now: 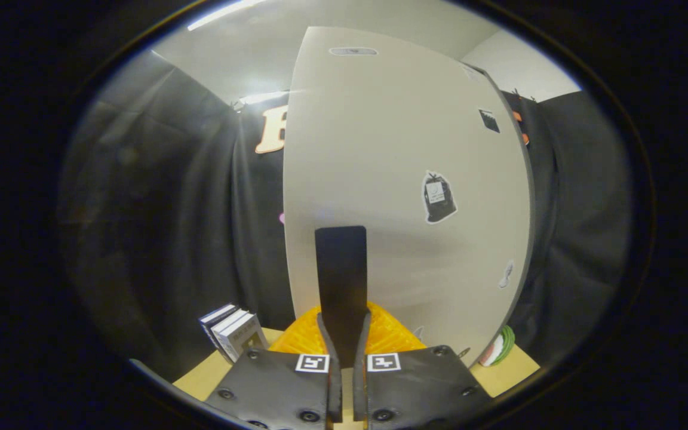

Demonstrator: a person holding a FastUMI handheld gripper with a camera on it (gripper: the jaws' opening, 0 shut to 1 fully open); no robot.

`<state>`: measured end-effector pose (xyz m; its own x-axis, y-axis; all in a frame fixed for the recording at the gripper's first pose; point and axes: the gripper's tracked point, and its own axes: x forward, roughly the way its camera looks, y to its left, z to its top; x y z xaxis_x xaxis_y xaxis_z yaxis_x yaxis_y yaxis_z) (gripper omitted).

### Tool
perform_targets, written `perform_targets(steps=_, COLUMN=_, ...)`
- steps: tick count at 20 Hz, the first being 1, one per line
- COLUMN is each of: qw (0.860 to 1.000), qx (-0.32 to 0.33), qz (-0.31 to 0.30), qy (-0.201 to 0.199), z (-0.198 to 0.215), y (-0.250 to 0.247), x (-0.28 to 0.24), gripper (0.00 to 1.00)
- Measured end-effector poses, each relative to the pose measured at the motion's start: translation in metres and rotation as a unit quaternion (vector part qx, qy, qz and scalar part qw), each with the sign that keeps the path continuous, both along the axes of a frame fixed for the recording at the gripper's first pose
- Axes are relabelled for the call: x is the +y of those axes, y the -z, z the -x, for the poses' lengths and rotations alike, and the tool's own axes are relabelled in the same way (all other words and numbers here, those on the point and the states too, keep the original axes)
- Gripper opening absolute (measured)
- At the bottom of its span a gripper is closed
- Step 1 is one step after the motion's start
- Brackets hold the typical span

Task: Open the shoe cabinet door, grab the shoes and put them into the shoe cabinet, then close the shoe cabinet door.

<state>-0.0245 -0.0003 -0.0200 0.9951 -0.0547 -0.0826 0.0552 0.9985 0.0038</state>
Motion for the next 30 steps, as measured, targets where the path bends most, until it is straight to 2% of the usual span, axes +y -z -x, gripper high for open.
perform_targets(steps=6, qw=1.000, qx=-0.001, qz=0.000, qy=0.012, z=0.033, y=-0.002, x=-0.019, gripper=0.09)
perform_targets(steps=12, qw=1.000, qx=0.002, qz=-0.004, qy=0.001, z=0.060, y=-0.006, x=-0.036, gripper=0.09)
perform_targets(steps=25, qw=0.996, qx=0.016, qz=-0.027, qy=-0.083, z=0.107, y=-0.012, x=-0.088, gripper=0.08)
perform_targets(steps=30, qw=0.995, qx=0.019, qz=-0.024, qy=-0.098, z=0.134, y=-0.014, x=-0.127, gripper=0.08)
